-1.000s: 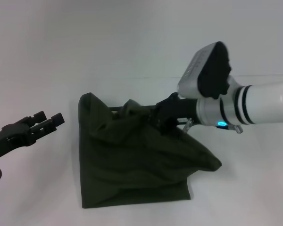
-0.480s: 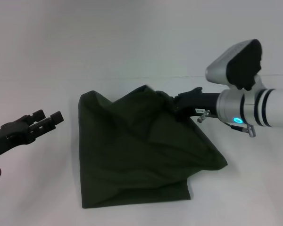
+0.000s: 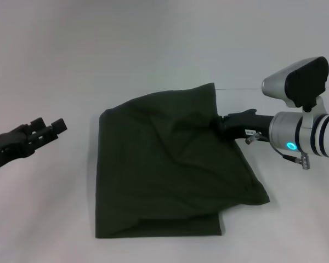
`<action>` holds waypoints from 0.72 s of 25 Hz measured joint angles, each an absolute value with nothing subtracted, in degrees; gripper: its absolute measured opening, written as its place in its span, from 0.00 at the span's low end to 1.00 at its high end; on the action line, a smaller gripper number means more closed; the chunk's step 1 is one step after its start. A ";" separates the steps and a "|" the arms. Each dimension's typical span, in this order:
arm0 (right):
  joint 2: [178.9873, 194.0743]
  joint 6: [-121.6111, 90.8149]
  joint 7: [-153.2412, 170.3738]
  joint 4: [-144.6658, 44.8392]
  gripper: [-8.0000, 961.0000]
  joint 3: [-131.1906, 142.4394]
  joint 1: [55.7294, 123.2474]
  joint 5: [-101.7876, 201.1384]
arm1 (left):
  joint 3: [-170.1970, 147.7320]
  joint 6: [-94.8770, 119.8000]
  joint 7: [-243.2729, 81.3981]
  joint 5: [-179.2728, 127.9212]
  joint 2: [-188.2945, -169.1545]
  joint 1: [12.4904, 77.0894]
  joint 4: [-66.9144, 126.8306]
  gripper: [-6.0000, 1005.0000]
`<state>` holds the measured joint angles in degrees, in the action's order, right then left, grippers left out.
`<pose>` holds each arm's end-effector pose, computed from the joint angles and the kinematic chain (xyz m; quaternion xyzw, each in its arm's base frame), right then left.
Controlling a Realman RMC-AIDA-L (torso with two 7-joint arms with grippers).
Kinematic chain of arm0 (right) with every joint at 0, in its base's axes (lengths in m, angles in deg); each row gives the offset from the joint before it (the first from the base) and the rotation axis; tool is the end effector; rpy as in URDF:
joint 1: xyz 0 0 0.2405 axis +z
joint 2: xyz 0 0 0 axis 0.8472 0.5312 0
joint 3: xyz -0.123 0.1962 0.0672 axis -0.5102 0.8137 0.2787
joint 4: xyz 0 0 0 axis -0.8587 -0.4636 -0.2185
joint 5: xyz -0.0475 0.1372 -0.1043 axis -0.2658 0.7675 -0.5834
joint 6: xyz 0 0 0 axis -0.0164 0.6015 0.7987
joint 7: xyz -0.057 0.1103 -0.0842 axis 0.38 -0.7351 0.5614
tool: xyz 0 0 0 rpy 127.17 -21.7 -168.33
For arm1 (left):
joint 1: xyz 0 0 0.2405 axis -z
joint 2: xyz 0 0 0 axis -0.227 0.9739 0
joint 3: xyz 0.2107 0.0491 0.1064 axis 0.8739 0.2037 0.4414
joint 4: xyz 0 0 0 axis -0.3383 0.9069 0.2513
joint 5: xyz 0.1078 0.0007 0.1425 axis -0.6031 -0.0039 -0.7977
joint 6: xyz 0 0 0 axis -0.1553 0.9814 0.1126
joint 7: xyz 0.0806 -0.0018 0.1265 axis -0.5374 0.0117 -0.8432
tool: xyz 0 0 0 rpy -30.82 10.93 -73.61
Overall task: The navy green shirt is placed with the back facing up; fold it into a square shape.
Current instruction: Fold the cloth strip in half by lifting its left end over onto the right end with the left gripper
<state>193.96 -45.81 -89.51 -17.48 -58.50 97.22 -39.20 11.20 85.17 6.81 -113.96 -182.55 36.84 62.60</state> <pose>0.2034 0.3948 -0.0401 -0.8905 0.3017 0.1253 0.3166 -0.2778 0.3101 0.0502 -0.7852 -0.3943 -0.3791 0.2903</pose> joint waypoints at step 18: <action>193.01 -46.73 -88.69 -19.80 0.33 -39.18 92.20 -33.12 | 7.68 81.22 6.81 -113.42 -183.26 38.07 62.03 0.84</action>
<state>193.01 -46.73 -88.69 -19.80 -39.18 92.20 -33.12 7.68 81.22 6.81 -113.42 -183.26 38.07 62.03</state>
